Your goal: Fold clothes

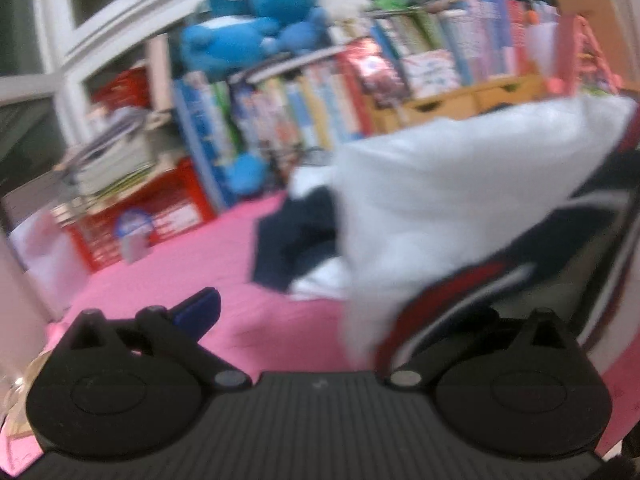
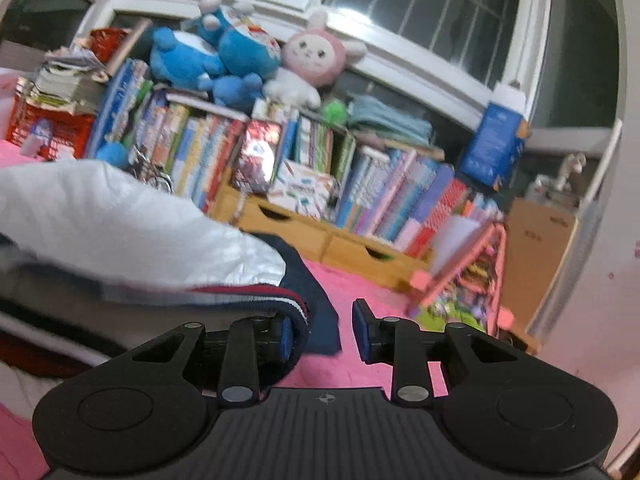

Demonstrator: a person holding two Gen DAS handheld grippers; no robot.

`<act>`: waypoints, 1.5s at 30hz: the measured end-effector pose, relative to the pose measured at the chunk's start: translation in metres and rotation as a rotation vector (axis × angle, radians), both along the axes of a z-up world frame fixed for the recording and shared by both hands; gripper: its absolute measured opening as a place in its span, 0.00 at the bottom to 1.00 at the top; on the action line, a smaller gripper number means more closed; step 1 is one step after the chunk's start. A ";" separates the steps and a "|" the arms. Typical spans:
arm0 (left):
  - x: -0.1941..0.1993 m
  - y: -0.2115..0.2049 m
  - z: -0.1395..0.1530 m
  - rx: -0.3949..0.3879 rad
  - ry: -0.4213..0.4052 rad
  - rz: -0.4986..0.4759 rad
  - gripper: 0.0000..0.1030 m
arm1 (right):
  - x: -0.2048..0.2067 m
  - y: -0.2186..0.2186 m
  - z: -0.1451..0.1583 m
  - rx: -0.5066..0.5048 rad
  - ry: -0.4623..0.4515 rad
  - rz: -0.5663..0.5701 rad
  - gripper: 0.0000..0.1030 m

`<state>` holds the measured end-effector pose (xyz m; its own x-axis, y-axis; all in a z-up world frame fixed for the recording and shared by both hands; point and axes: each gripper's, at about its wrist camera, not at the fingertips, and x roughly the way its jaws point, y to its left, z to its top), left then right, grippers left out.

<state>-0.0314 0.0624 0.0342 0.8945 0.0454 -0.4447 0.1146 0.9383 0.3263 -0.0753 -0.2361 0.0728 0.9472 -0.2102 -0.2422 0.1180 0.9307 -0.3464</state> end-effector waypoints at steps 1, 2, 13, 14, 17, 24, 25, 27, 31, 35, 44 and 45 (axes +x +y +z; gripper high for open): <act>-0.003 0.008 0.003 -0.008 0.000 0.007 1.00 | -0.001 -0.003 -0.002 0.009 0.013 0.003 0.31; -0.006 0.017 0.007 -0.035 0.011 0.007 1.00 | -0.002 -0.004 -0.005 0.018 0.026 0.011 0.31; -0.014 0.069 0.029 -0.370 0.071 0.034 1.00 | -0.008 -0.058 0.007 0.597 0.166 0.075 0.36; -0.014 0.062 0.026 -0.334 0.071 0.031 1.00 | -0.010 -0.051 0.008 0.529 0.160 0.062 0.36; -0.008 0.047 0.014 -0.288 0.098 0.019 1.00 | -0.010 -0.031 0.005 0.415 0.165 0.079 0.36; 0.050 0.019 0.042 0.054 -0.150 0.044 0.96 | 0.060 -0.001 0.014 0.085 0.115 0.056 0.28; 0.051 0.018 0.061 0.060 -0.243 0.058 0.96 | 0.052 0.001 0.034 0.085 -0.019 0.036 0.28; 0.032 0.017 0.101 0.005 -0.454 0.081 1.00 | 0.035 0.007 0.071 0.078 -0.289 -0.008 0.29; -0.003 0.009 0.096 0.139 -0.524 0.041 1.00 | -0.004 0.016 0.074 -0.014 -0.439 -0.048 0.31; -0.020 0.031 0.032 -0.029 -0.007 -0.093 1.00 | -0.013 -0.012 0.021 0.079 -0.005 0.003 0.31; -0.018 0.057 -0.011 -0.413 0.398 -0.047 0.91 | -0.023 -0.018 -0.020 0.229 0.359 0.016 0.14; -0.019 0.054 -0.012 -0.390 0.389 -0.041 0.92 | -0.024 -0.015 -0.018 0.209 0.341 0.017 0.14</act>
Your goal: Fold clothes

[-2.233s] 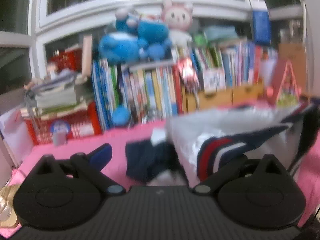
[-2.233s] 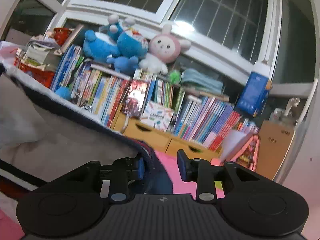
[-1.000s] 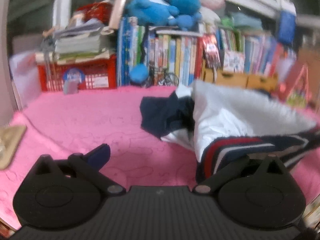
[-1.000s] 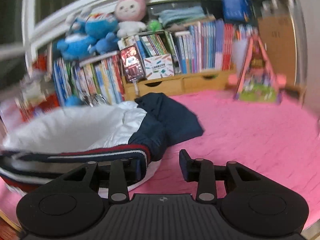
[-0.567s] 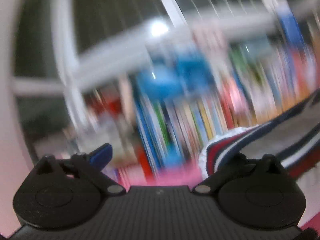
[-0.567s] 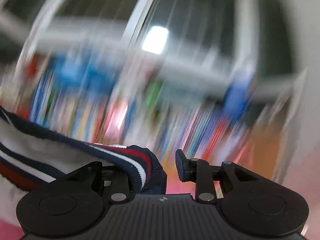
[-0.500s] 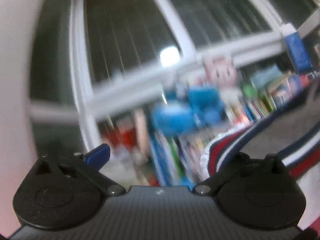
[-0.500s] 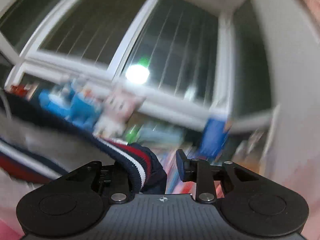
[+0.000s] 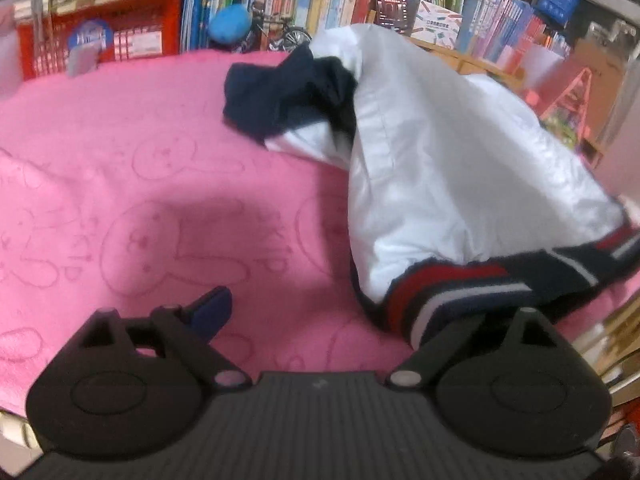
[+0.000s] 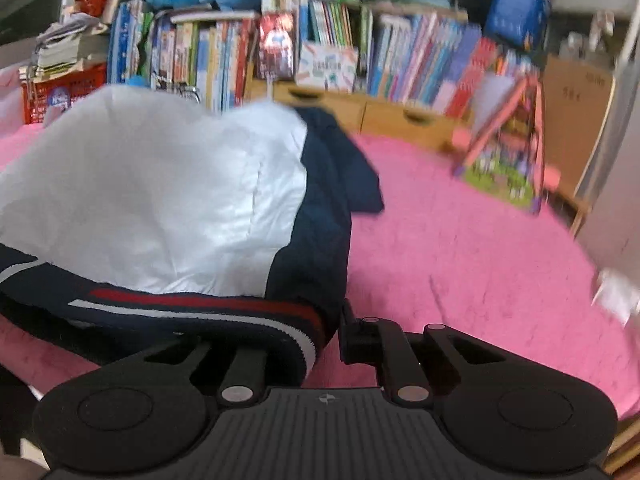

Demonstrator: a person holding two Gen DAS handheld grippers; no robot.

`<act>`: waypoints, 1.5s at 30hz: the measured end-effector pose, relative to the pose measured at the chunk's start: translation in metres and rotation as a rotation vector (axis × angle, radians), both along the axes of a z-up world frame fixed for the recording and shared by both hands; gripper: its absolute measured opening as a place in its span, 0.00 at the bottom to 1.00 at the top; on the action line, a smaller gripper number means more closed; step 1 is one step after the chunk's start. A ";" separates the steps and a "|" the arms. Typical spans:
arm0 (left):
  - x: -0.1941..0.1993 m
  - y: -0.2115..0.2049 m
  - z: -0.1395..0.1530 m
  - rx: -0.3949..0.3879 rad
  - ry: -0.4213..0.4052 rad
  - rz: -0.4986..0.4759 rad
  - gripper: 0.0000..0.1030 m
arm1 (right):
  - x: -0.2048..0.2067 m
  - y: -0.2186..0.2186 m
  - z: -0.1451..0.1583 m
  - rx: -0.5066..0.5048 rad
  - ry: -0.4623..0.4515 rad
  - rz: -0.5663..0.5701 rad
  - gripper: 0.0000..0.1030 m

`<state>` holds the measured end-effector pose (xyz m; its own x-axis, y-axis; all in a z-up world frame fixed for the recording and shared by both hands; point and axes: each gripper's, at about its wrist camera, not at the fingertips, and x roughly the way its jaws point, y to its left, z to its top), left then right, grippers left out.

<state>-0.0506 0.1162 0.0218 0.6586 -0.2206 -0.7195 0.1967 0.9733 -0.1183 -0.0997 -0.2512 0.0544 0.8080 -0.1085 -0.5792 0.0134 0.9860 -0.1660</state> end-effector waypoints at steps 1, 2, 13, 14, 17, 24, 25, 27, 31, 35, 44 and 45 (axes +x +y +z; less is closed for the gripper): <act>-0.002 -0.004 -0.003 0.023 -0.013 0.002 0.92 | 0.000 0.003 -0.001 -0.022 -0.013 -0.003 0.13; -0.006 -0.005 -0.008 0.044 -0.032 0.006 0.93 | -0.001 0.006 -0.003 -0.047 -0.026 -0.005 0.13; -0.015 -0.028 -0.022 0.094 -0.185 0.108 0.95 | -0.020 0.032 -0.056 -0.265 -0.258 0.007 0.42; -0.016 -0.029 -0.023 0.095 -0.193 0.116 0.95 | -0.022 0.037 -0.060 -0.296 -0.275 0.033 0.47; -0.016 -0.031 -0.024 0.096 -0.201 0.132 0.95 | -0.028 0.051 -0.068 -0.383 -0.327 0.098 0.53; -0.019 -0.034 -0.025 0.113 -0.215 0.151 0.95 | -0.031 0.078 -0.078 -0.617 -0.462 0.094 0.52; -0.020 -0.035 -0.025 0.120 -0.219 0.149 0.95 | -0.031 0.080 -0.080 -0.665 -0.484 0.079 0.53; -0.020 -0.037 -0.025 0.138 -0.229 0.142 0.94 | -0.032 0.080 -0.080 -0.709 -0.492 0.060 0.57; -0.023 -0.047 -0.025 0.197 -0.269 0.122 0.91 | -0.032 0.080 -0.080 -0.719 -0.478 0.090 0.51; -0.028 -0.059 -0.024 0.281 -0.321 0.088 0.82 | -0.029 0.090 -0.082 -0.693 -0.446 0.156 0.13; -0.030 -0.066 -0.026 0.344 -0.377 0.077 0.81 | -0.017 0.026 -0.053 -0.369 -0.325 -0.100 0.10; -0.031 -0.068 -0.026 0.354 -0.391 0.080 0.80 | -0.017 0.022 -0.055 -0.352 -0.308 -0.103 0.10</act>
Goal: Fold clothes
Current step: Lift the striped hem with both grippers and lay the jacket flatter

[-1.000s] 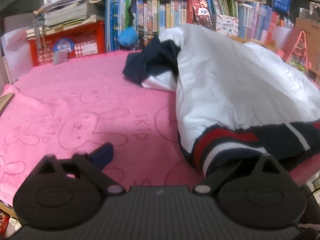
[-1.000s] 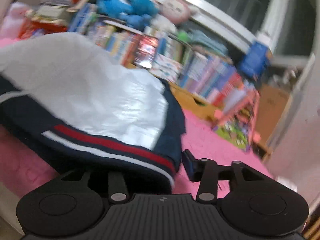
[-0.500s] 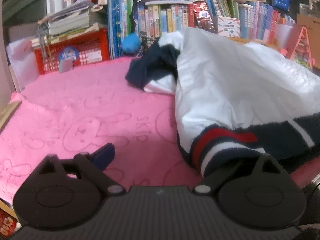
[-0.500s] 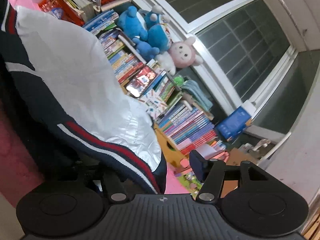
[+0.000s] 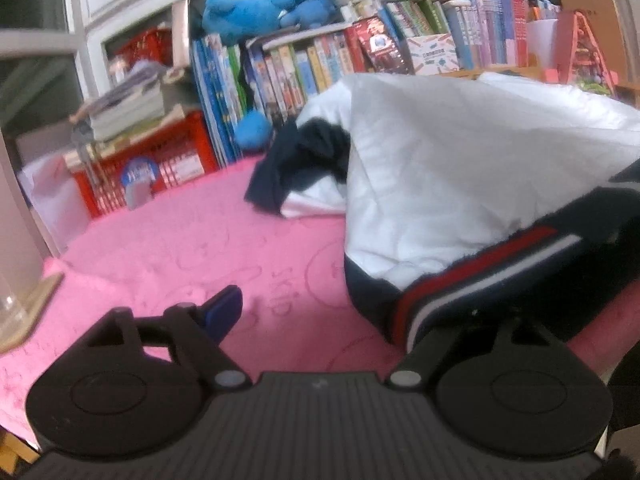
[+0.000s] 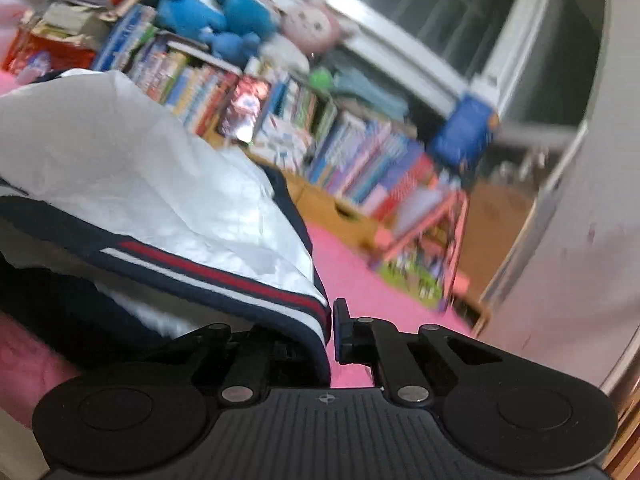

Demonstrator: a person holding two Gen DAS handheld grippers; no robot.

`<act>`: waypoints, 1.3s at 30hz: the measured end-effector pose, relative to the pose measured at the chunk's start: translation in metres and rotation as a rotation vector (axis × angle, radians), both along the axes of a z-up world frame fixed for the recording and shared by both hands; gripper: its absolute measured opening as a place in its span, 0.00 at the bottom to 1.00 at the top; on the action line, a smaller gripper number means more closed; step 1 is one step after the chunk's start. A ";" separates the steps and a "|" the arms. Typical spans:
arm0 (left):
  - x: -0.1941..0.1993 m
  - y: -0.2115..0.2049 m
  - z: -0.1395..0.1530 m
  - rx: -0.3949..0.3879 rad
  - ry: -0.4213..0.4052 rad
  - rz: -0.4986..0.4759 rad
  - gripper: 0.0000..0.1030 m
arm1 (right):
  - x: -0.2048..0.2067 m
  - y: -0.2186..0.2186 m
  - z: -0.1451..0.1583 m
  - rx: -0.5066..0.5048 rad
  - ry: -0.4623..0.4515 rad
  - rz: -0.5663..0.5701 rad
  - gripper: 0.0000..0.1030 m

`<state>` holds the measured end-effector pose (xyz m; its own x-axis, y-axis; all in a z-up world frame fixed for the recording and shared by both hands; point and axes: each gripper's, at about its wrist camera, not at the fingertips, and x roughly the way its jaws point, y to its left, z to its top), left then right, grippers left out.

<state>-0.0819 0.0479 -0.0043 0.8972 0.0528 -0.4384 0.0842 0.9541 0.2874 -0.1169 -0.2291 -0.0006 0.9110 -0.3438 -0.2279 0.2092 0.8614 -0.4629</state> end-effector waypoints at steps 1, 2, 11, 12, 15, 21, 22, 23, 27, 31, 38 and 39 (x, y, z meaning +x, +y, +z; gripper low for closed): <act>-0.001 -0.002 0.000 0.008 -0.013 0.005 0.79 | -0.001 0.000 -0.003 -0.003 0.009 -0.002 0.10; -0.001 -0.002 0.000 0.019 -0.017 0.009 0.79 | -0.002 0.001 -0.007 -0.010 0.019 -0.003 0.10; 0.066 0.000 0.012 0.249 -0.084 -0.069 0.77 | 0.077 -0.009 0.030 0.013 0.164 0.091 0.10; 0.097 0.002 0.034 0.280 -0.129 -0.067 0.76 | 0.100 -0.011 0.045 0.007 0.176 0.114 0.09; 0.153 0.012 0.145 0.193 -0.434 0.030 0.68 | 0.162 -0.007 0.127 -0.060 -0.005 0.126 0.10; 0.105 0.041 0.233 -0.001 -0.797 0.098 0.89 | 0.128 0.006 0.251 0.015 -0.685 0.094 0.15; 0.102 0.045 0.215 0.023 -0.715 0.068 0.89 | 0.127 0.002 0.247 0.032 -0.625 0.116 0.15; 0.099 0.049 0.193 0.050 -0.631 0.036 0.89 | 0.126 -0.004 0.231 0.062 -0.530 0.145 0.15; 0.088 0.060 0.084 0.105 -0.203 -0.059 0.89 | 0.113 -0.016 0.143 0.107 -0.126 0.219 0.21; 0.077 0.067 0.017 0.020 0.064 -0.057 0.88 | 0.092 -0.015 0.061 0.178 0.193 0.241 0.22; 0.064 0.071 0.003 -0.015 0.138 -0.061 0.90 | 0.055 -0.024 0.032 0.326 0.346 0.278 0.27; 0.064 0.071 0.003 -0.019 0.145 -0.059 0.91 | 0.054 -0.028 0.033 0.351 0.355 0.283 0.28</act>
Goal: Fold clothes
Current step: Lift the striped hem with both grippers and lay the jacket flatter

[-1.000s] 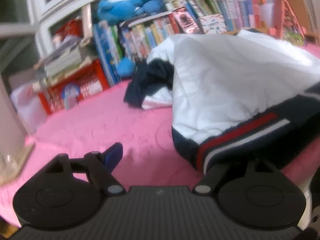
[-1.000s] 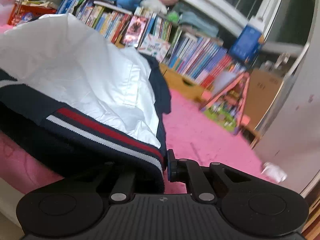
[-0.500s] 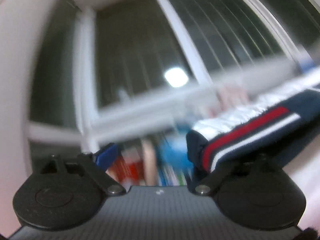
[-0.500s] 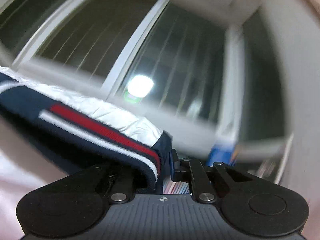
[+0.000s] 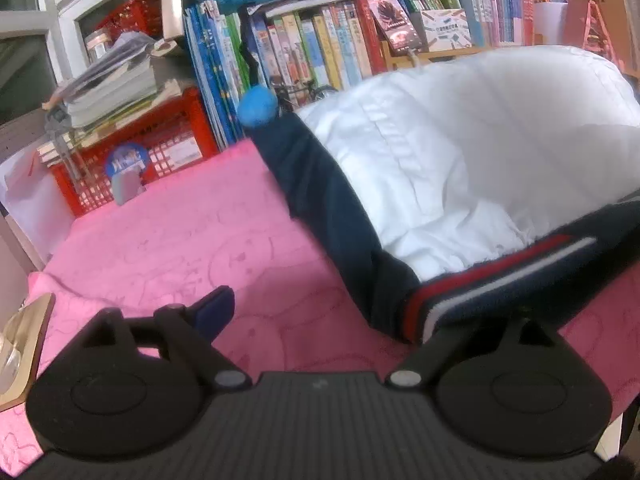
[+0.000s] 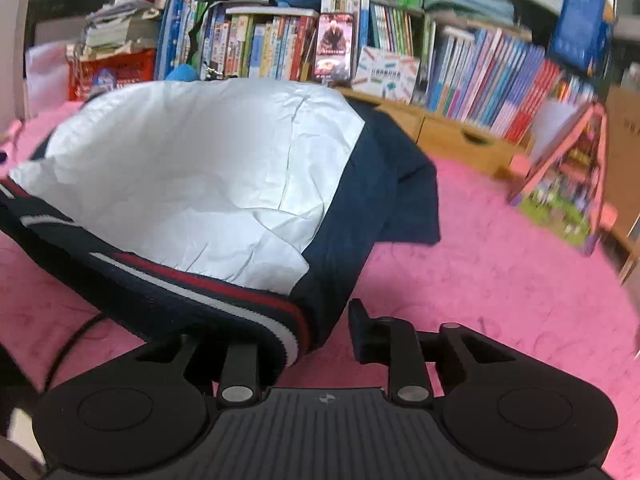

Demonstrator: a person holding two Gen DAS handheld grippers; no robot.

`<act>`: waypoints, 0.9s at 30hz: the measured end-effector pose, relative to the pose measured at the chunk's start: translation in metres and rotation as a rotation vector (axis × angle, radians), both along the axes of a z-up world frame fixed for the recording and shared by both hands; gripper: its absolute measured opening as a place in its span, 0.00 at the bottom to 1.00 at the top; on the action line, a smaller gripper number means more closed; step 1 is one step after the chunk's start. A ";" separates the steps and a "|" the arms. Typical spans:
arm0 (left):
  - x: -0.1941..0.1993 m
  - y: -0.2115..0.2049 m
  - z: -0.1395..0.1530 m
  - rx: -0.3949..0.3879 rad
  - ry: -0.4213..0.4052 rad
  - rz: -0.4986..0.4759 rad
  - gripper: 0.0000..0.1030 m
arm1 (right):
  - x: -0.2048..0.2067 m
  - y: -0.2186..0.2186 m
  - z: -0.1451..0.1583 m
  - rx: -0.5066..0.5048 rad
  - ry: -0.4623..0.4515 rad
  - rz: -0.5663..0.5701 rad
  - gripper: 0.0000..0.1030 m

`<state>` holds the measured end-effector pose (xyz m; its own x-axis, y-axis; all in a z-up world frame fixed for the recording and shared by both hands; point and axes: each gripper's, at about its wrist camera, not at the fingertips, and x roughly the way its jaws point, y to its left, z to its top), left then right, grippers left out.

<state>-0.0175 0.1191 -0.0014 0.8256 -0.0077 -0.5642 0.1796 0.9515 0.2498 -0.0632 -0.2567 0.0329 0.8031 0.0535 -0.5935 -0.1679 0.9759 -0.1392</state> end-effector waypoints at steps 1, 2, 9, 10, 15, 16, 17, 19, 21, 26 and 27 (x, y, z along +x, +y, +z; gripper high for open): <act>0.003 0.000 -0.001 -0.003 0.006 0.004 0.92 | 0.000 -0.002 0.001 0.018 0.012 0.001 0.30; 0.003 0.000 -0.002 -0.007 0.009 0.008 0.93 | 0.001 -0.001 -0.001 0.022 0.022 0.002 0.30; -0.008 -0.006 -0.009 0.057 -0.040 0.028 0.96 | 0.002 0.012 -0.015 -0.203 -0.060 0.022 0.42; -0.010 -0.009 -0.009 0.088 -0.055 0.024 0.96 | -0.003 0.018 -0.019 -0.274 -0.090 0.034 0.43; -0.019 -0.025 -0.012 0.202 -0.110 0.007 0.95 | -0.024 0.032 -0.022 -0.375 -0.135 0.090 0.48; -0.021 -0.027 -0.012 0.211 -0.115 0.005 0.95 | -0.027 0.030 -0.020 -0.354 -0.135 0.089 0.52; -0.022 -0.028 -0.012 0.216 -0.116 0.001 0.96 | -0.030 0.027 -0.016 -0.333 -0.135 0.086 0.56; -0.027 -0.030 -0.008 0.223 -0.122 -0.019 0.95 | -0.031 0.022 -0.010 -0.332 -0.142 0.087 0.61; -0.035 -0.034 -0.003 0.240 -0.146 -0.029 0.96 | -0.029 0.021 -0.005 -0.365 -0.164 0.087 0.64; -0.043 -0.038 -0.017 0.285 -0.132 -0.035 0.95 | -0.022 0.024 -0.011 -0.431 -0.162 0.123 0.67; -0.044 -0.038 -0.018 0.275 -0.137 -0.024 0.95 | -0.020 0.026 -0.017 -0.438 -0.136 0.135 0.67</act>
